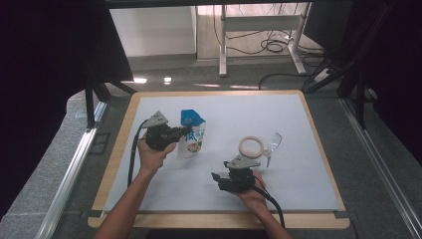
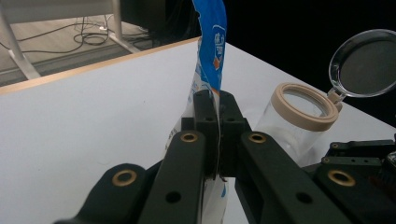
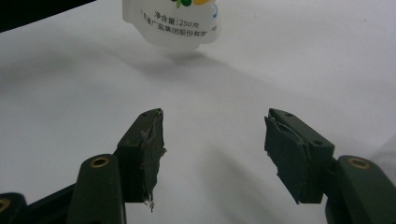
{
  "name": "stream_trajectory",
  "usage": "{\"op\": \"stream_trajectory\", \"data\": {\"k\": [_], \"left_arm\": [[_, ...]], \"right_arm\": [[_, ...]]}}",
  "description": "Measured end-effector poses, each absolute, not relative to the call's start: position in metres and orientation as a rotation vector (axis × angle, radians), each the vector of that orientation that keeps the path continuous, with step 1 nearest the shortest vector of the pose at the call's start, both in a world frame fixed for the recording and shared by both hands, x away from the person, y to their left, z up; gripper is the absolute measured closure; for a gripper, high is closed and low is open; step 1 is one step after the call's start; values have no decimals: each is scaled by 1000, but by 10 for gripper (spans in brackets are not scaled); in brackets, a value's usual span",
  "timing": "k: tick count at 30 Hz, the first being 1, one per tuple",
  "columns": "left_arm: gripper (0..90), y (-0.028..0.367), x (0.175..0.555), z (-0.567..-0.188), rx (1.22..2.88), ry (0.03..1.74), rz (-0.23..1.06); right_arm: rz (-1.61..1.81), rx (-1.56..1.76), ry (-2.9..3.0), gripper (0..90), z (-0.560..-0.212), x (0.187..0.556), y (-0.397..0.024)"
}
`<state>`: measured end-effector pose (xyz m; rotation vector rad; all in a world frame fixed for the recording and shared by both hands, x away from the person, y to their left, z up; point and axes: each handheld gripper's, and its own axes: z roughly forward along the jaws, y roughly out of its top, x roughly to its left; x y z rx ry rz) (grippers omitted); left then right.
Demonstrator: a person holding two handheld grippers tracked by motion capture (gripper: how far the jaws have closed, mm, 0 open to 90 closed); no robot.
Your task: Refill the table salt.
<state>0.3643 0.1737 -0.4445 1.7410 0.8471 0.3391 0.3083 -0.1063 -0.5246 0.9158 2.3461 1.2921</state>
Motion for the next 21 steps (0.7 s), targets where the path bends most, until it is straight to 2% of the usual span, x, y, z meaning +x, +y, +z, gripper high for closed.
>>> {"op": "stream_trajectory", "data": {"k": [21], "left_arm": [[900,164,355,-432,1735,801,315]], "right_arm": [[1298,940,2316,380,-524,318,-103]]}}
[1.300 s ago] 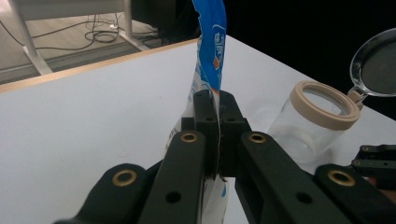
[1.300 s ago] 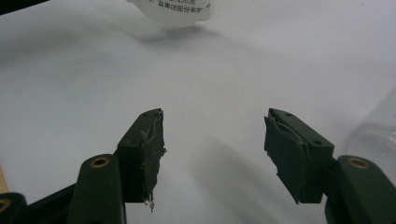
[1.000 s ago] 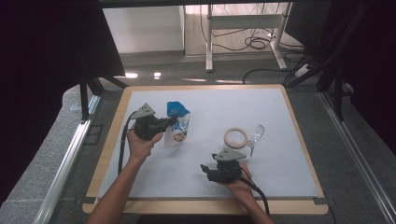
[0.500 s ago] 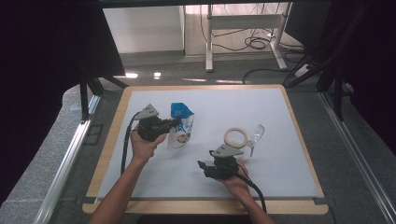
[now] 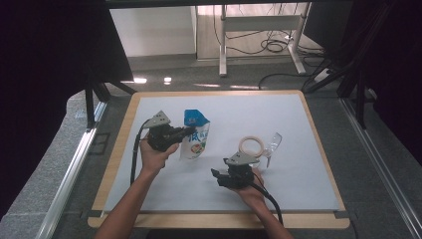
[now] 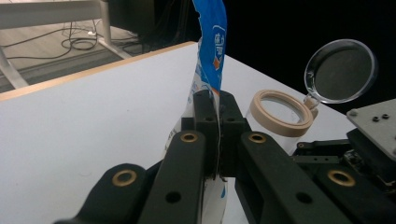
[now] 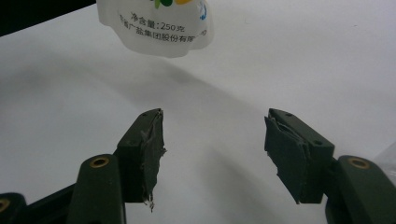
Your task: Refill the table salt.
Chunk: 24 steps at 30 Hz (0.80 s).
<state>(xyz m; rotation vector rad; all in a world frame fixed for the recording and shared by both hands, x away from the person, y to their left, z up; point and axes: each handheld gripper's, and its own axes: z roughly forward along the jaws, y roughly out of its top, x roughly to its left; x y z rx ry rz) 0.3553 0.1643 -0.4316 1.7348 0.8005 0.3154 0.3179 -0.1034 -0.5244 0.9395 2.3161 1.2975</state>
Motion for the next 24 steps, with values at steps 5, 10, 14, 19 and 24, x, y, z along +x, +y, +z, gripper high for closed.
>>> {"op": "stream_trajectory", "data": {"k": [5,10,14,19,24], "left_arm": [[900,161,352,-428,1737,786,311],[899,158,349,-425,1735,777,306],[900,157,345,-423,1733,766,286],[900,153,342,-420,1736,748,275],[900,147,339,-418,1745,731,276]], "right_arm": [[1284,937,2320,379,-524,320,-101],[1276,935,2319,377,-525,322,-97],[1262,935,2315,377,-525,323,-93],[1245,925,2308,377,-528,325,-86],[1245,921,2312,377,-532,329,-78]]}}
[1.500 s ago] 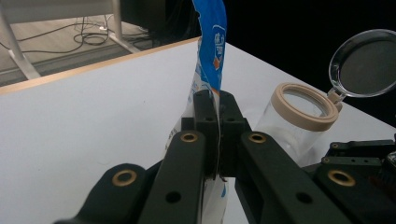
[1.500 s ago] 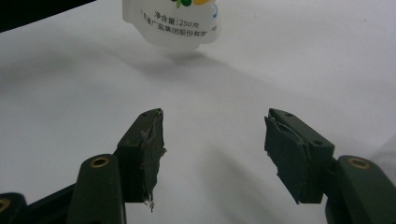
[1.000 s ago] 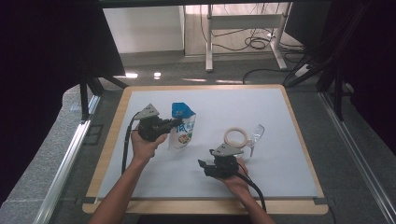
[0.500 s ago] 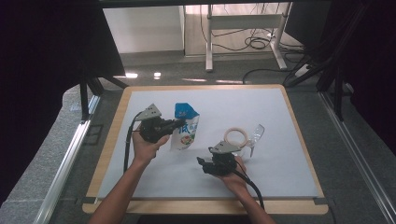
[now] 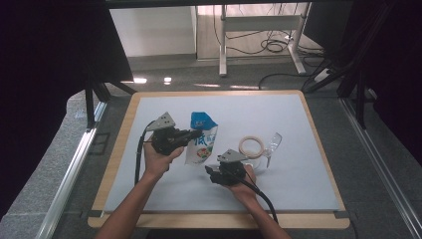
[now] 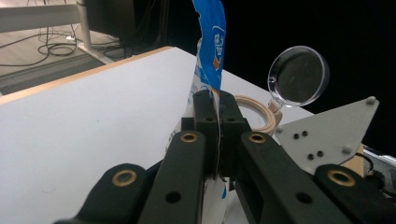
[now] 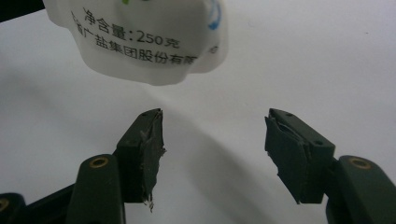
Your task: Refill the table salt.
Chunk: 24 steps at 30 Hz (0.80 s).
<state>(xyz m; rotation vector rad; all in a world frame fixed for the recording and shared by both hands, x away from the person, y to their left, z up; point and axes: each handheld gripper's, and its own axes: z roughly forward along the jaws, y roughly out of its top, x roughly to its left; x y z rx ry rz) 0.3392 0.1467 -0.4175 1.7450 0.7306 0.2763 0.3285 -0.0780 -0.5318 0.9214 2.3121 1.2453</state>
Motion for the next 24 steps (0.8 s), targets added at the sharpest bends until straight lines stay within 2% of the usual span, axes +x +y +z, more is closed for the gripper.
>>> {"op": "stream_trajectory", "data": {"k": [18,24], "left_arm": [[900,138,339,-413,1748,731,253],[899,135,340,-412,1747,729,244]], "right_arm": [[1237,798,2234,379,-531,331,-51],[1246,705,2222,431,-528,327,-53]]}}
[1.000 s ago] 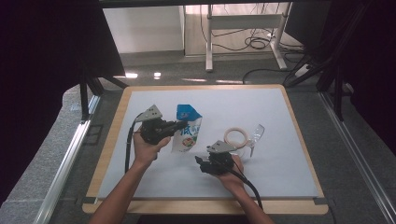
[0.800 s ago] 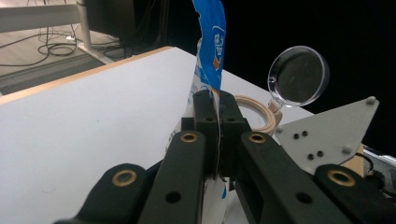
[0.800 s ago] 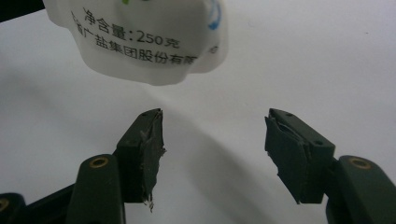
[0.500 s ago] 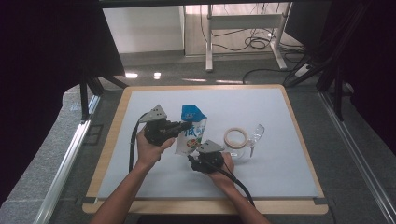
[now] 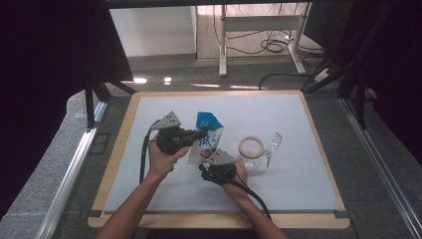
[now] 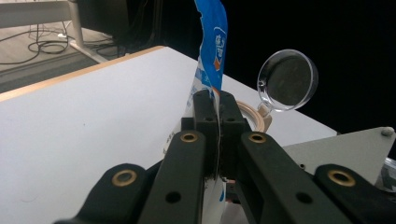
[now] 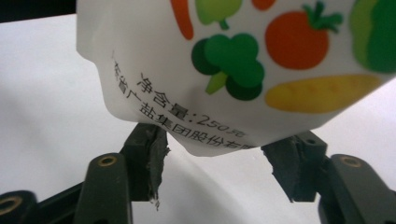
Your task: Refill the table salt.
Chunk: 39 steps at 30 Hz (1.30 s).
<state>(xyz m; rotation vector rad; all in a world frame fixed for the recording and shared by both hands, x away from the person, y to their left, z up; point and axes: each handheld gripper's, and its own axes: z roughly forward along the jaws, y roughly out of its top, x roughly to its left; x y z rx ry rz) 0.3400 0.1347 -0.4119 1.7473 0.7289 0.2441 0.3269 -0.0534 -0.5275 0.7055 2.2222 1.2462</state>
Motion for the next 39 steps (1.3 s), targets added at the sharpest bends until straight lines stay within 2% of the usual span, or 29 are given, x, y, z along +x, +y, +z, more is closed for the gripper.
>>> {"op": "stream_trajectory", "data": {"k": [21,39], "left_arm": [[899,122,347,-413,1776,722,199],[899,108,353,-412,1795,705,175]], "right_arm": [[1318,720,2271,503,-529,322,-64],[1397,760,2290,530,-528,315,-75]]}}
